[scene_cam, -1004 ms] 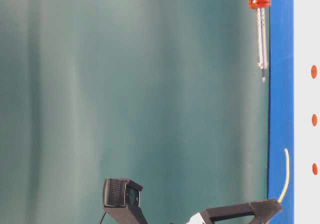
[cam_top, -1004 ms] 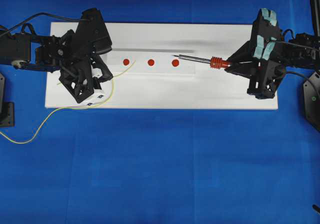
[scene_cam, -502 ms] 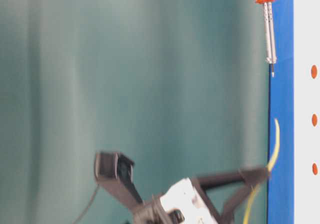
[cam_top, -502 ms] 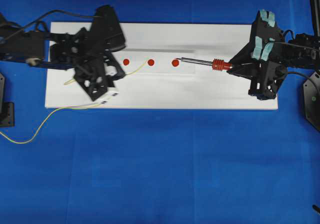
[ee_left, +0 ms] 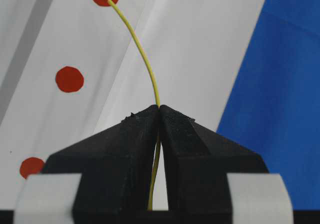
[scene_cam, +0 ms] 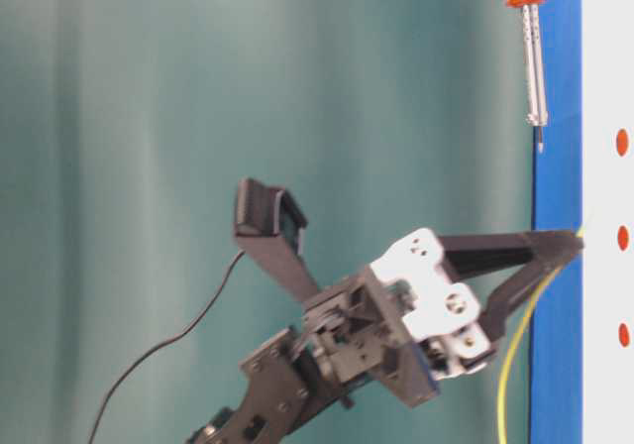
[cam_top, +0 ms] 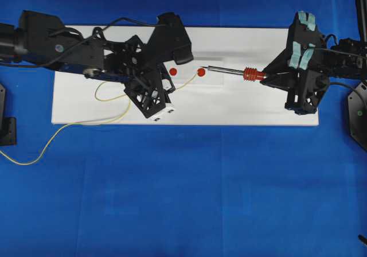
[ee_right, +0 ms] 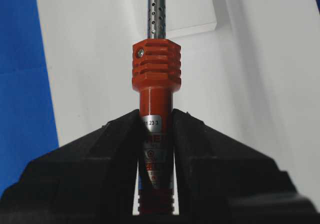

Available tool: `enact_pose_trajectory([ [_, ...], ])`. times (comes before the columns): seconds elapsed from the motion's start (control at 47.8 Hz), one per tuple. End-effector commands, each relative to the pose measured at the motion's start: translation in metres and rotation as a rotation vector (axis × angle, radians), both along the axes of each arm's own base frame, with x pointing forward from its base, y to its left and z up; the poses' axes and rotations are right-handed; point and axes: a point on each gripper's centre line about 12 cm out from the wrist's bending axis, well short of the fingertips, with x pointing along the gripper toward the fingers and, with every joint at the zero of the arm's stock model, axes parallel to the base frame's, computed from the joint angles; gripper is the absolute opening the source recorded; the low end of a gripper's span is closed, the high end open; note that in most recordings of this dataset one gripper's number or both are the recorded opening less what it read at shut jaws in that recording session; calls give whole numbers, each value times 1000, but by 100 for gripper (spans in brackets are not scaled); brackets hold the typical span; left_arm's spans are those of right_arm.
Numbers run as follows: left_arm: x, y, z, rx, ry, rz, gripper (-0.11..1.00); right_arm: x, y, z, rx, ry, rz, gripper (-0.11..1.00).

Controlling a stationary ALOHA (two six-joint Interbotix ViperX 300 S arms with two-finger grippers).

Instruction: Touch the tip of the soldering iron to the tip of the solder at the mark.

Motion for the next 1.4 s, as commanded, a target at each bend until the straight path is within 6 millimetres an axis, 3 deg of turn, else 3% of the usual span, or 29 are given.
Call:
enact_pose_trajectory([
  [0.0,7,-1,7,-1,-29,0,2,2,-2,5,-7,-20,-4,6],
  [0.857,12,0,-2,0,-34,1,2,-1,-2,-1,2,-3,-11,6],
  [1.38,12,4,-1,-2,-17,9,2,8,-10,-25,26,97,-32,6],
])
